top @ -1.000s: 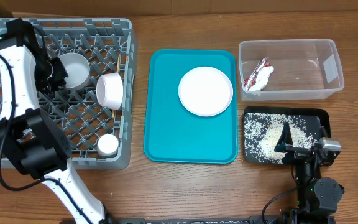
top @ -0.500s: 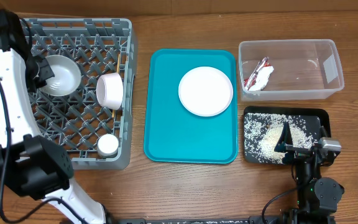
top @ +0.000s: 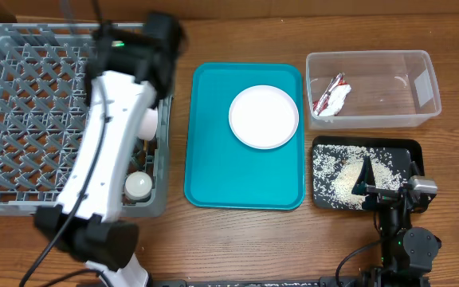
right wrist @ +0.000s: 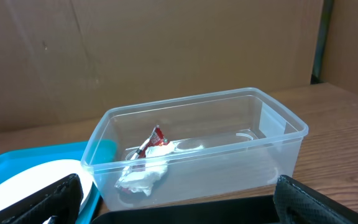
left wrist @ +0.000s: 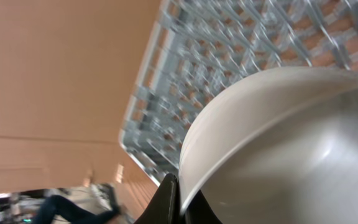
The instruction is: Sort waste into correct bins and load items into the dishwasher
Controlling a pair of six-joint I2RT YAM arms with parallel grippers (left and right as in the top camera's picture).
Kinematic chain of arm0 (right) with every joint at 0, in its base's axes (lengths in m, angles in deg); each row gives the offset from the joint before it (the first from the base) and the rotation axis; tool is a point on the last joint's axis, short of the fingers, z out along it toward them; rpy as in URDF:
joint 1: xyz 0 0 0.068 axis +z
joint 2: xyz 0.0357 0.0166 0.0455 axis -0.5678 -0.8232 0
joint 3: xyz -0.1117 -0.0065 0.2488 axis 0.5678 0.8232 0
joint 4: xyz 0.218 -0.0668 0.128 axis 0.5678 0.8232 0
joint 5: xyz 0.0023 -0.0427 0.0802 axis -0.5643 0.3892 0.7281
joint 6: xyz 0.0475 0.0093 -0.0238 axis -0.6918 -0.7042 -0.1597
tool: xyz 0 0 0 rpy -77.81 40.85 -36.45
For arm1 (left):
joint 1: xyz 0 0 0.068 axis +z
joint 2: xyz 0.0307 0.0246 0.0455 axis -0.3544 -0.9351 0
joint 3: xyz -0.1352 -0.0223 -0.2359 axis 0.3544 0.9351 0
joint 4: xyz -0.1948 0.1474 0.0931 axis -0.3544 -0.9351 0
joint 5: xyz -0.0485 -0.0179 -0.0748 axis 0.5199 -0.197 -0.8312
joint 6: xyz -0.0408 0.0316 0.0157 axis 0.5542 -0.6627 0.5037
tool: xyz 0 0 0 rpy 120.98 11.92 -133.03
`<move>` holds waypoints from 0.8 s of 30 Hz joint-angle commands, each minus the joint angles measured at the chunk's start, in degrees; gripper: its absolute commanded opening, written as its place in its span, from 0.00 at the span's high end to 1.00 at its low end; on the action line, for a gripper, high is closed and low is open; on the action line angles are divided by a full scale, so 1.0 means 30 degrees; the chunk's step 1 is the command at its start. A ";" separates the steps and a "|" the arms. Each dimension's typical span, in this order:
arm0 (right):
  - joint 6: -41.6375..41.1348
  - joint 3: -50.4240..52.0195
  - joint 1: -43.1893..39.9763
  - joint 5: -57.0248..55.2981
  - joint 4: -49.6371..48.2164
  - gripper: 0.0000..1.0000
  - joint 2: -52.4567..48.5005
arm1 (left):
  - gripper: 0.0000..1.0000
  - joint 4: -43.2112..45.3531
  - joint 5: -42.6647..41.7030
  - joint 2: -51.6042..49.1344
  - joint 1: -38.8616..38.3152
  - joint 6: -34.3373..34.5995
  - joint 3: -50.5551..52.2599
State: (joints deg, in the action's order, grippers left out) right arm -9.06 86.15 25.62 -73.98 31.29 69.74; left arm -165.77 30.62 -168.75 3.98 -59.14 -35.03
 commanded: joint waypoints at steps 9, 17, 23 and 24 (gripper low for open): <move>-0.0124 0.0197 -0.0066 -0.0095 -0.0051 0.00 0.0182 | 0.96 -0.0087 0.5588 -0.3585 0.0976 0.4998 0.2790; -0.0124 0.0197 -0.0066 -0.0095 -0.0051 0.00 0.0182 | 0.96 0.0131 0.6018 -0.3577 0.2637 0.6623 0.2900; -0.0124 0.0197 -0.0066 -0.0095 -0.0051 0.00 0.0182 | 0.96 0.1865 0.4597 -0.3723 0.3978 0.6433 0.3504; -0.0124 0.0197 -0.0066 -0.0095 -0.0051 0.00 0.0182 | 0.96 0.1945 0.4656 -0.3730 0.3978 0.6441 0.3679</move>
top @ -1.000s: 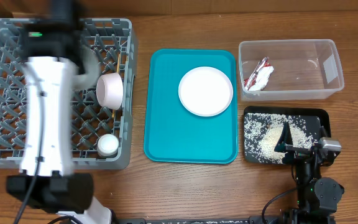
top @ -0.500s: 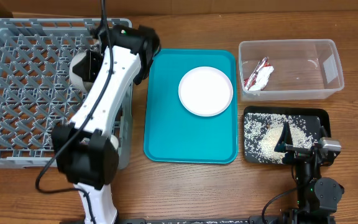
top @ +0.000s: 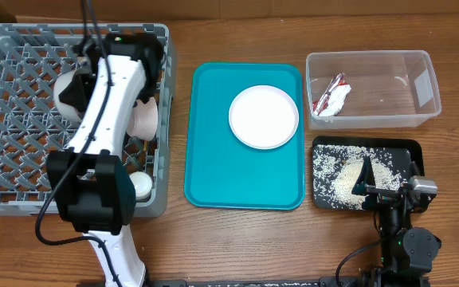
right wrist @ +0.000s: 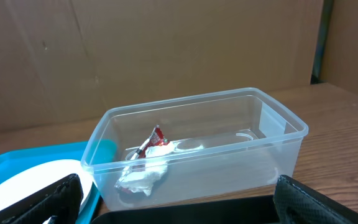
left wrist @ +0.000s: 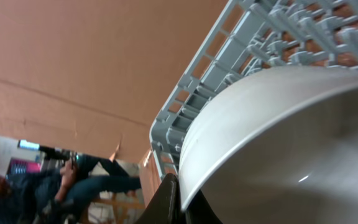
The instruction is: Sort waste into correct bins and load items into the dishwasher
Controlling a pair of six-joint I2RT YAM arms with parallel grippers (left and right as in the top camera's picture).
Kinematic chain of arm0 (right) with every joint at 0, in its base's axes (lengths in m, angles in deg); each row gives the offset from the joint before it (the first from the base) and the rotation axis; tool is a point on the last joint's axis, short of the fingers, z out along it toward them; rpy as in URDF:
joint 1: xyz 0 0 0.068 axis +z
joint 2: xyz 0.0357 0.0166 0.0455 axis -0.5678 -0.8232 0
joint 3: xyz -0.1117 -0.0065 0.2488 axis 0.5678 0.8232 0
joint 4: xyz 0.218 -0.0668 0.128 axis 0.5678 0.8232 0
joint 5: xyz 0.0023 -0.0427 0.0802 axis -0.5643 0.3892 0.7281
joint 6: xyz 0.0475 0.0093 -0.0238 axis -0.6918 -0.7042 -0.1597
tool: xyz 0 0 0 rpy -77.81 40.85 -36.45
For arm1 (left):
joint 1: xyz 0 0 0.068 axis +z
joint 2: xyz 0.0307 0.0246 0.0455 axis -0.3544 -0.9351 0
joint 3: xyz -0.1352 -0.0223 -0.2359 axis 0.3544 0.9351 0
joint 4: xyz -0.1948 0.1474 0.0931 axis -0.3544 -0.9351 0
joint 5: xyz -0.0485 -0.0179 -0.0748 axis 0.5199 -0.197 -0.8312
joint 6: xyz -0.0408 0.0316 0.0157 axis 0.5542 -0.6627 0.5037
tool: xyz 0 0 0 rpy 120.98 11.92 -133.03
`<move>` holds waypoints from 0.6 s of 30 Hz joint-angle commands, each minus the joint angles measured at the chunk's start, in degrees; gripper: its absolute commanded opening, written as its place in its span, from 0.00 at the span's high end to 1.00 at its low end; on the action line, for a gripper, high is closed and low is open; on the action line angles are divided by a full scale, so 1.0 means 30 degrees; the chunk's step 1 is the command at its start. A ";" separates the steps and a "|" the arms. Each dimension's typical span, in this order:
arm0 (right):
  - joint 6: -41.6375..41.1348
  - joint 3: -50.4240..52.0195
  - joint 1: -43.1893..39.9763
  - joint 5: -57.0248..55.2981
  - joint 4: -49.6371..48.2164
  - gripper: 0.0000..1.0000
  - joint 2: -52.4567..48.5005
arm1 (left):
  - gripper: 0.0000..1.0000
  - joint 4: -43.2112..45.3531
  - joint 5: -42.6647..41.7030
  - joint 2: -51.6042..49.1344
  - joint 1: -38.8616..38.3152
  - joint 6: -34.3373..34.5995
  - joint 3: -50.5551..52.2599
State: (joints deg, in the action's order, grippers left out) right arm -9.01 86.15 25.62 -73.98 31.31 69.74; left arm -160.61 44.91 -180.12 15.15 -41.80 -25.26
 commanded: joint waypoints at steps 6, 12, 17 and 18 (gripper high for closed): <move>-0.0138 0.0197 -0.0066 -0.0095 -0.0058 0.00 0.0182 | 0.96 0.1639 -0.0401 0.0051 0.0255 0.0641 0.1297; -0.0138 0.0197 -0.0066 -0.0102 -0.0058 0.00 0.0182 | 0.96 0.3985 -0.0510 0.0051 0.0240 -0.1086 0.2820; -0.0138 0.0197 -0.0066 -0.0102 -0.0058 0.00 0.0182 | 0.96 0.5231 -0.0765 0.0051 0.0219 -0.1967 0.3541; -0.0138 0.0197 -0.0066 -0.0095 -0.0058 0.00 0.0182 | 0.96 0.5304 -0.0838 0.0051 0.0175 -0.1996 0.3563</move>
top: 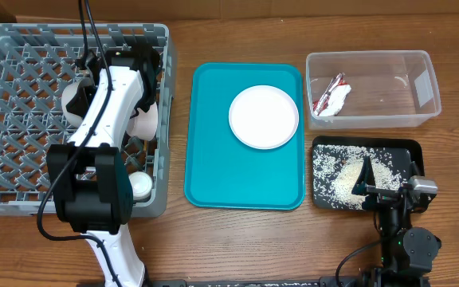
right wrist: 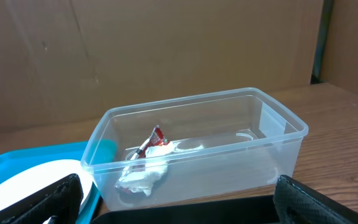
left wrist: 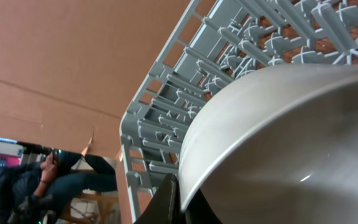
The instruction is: Sort waste into correct bins and load items into the dishwasher
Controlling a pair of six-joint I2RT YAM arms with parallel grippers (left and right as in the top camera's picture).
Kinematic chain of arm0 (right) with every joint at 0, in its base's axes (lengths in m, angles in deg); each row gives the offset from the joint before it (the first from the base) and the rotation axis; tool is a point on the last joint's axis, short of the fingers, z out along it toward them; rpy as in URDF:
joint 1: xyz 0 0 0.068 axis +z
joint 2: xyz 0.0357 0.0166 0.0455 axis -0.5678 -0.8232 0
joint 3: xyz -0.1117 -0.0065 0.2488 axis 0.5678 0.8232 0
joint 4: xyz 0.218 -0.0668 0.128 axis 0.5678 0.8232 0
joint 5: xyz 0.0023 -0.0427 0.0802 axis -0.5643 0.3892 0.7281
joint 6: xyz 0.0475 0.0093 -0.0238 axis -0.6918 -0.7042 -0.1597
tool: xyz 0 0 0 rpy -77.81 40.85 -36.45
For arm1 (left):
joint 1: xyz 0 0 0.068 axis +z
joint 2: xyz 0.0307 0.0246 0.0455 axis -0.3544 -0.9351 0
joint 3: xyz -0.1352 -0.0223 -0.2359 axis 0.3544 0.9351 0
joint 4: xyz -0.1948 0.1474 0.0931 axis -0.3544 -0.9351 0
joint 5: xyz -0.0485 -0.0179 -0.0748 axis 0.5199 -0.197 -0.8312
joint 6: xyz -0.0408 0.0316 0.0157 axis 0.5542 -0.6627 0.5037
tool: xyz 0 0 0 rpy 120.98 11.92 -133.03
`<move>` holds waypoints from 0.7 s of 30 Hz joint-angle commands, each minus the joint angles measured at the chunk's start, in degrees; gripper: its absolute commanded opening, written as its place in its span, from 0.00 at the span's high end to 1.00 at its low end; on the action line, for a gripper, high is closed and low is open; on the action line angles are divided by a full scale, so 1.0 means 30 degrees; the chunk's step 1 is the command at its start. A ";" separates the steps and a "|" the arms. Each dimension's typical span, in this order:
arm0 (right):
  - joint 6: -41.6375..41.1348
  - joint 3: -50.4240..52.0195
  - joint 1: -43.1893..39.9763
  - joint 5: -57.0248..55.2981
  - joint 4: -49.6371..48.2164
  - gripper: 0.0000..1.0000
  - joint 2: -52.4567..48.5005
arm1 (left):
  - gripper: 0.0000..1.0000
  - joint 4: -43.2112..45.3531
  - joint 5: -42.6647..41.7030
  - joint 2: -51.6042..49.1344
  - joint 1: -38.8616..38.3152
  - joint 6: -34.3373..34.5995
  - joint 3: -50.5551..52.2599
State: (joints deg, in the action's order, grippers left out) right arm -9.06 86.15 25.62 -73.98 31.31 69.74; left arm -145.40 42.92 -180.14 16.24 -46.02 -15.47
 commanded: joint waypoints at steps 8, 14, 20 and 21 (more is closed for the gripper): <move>-0.0124 0.0197 -0.0066 -0.0095 -0.0058 0.00 0.0182 | 0.95 0.0619 -0.0707 0.0058 -0.1319 -0.1246 0.0357; -0.0124 0.0197 -0.0066 -0.0095 -0.0058 0.00 0.0182 | 0.95 0.0612 -0.0590 0.0058 -0.1231 -0.1443 0.0969; -0.0124 0.0197 -0.0066 -0.0102 -0.0058 0.00 0.0182 | 0.92 0.0685 -0.0131 0.0066 -0.1392 -0.1996 0.0940; -0.0124 0.0197 -0.0066 -0.0095 -0.0058 0.00 0.0182 | 0.89 0.0685 -0.0364 0.0066 -0.1537 -0.2004 0.0940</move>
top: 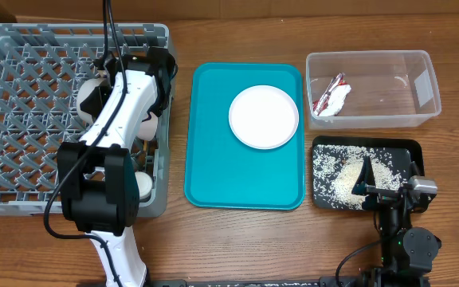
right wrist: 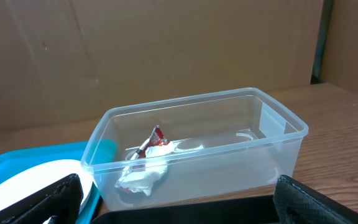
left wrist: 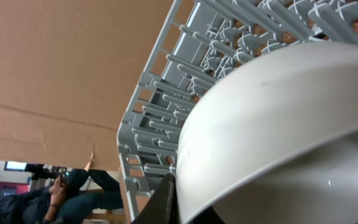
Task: Sort waste into correct bins and load items into the dishwasher
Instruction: 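Raise the left gripper out of the rack toward the tray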
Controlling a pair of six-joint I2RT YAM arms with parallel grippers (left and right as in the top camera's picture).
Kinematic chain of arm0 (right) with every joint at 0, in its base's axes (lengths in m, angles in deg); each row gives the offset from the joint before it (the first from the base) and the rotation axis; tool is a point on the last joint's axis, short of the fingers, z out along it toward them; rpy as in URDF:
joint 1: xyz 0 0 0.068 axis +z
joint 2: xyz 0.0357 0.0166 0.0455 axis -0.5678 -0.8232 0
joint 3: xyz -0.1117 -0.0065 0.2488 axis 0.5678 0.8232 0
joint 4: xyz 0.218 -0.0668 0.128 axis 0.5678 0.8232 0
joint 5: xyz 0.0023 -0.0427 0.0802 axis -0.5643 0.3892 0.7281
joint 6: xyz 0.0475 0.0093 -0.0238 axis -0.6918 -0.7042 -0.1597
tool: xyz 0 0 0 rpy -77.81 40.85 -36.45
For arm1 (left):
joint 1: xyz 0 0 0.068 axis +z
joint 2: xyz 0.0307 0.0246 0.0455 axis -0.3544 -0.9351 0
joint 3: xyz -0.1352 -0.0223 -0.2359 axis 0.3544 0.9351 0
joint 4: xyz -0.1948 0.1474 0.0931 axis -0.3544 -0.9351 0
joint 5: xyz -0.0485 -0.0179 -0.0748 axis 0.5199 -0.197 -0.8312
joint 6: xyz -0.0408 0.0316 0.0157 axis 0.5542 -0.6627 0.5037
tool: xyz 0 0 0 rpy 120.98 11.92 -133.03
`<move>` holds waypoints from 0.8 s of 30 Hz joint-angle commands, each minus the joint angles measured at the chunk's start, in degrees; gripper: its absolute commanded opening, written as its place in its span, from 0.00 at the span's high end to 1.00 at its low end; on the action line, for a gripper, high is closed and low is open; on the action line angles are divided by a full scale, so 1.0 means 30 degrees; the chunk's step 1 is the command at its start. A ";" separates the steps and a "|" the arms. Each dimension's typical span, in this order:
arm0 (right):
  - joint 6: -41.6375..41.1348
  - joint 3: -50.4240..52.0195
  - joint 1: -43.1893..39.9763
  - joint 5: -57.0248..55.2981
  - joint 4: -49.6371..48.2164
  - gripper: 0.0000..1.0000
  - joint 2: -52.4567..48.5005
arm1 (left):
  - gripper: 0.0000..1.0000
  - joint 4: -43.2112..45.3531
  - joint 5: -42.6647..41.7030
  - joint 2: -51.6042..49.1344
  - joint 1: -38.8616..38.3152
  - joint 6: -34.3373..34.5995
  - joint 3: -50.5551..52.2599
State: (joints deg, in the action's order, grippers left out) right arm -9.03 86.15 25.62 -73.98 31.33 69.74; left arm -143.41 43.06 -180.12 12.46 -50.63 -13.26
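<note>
A white bowl [top: 90, 96] [left wrist: 278, 130] hangs tilted over the right part of the grey dishwasher rack [top: 22, 36] [left wrist: 160, 106]. My left gripper [top: 106, 80] [left wrist: 176, 196] is shut on the bowl's rim. A white plate [top: 264, 117] lies on the teal tray [top: 213, 171]. A crumpled wrapper [top: 331, 97] [right wrist: 145, 165] sits in the clear bin [top: 421, 80] [right wrist: 272, 134]. Over the black tray of rice [top: 333, 171], my right gripper [top: 370, 182] [right wrist: 179, 211] rests open with nothing between its fingers.
Two white cups [top: 146, 123] [top: 140, 185] stand in the rack's right-hand column beside my left arm. The rack's tines rise just under the bowl. Brown table shows between the tray and both bins.
The bowl, held in my left gripper, has shifted a little to the right over the rack. It has also tilted, so more of its outside faces the wrist camera. The right arm has not moved.
My left arm was high above the rack's right edge with the bowl in its grip. Then the bowl hung over the rack's upper middle. It stayed there slightly lower, and now sits a bit further right and more tilted. Plate, wrapper and right gripper stayed put.
</note>
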 commanded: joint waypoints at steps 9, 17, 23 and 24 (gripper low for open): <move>-0.0131 0.0197 -0.0066 -0.0095 -0.0066 0.00 0.0182 | 0.57 -0.0342 -0.0488 0.0073 -0.2273 -0.0466 0.0197; -0.0124 0.0197 -0.0066 -0.0095 -0.0066 0.00 0.0182 | 0.57 -0.2776 -0.0219 0.0153 -0.2499 0.1027 -0.1137; -0.0131 0.0197 -0.0066 -0.0095 -0.0066 0.00 0.0182 | 0.27 -0.4947 -0.1107 0.0153 -0.2565 0.2113 -0.3657; -0.0131 0.0197 -0.0066 -0.0095 -0.0066 0.00 0.0182 | 0.21 -0.5166 -0.1435 0.0153 -0.2637 0.2113 -0.4116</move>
State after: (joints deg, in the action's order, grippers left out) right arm -9.03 86.15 25.62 -73.98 31.29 69.74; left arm -157.97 40.39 -180.14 4.66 -47.18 -20.69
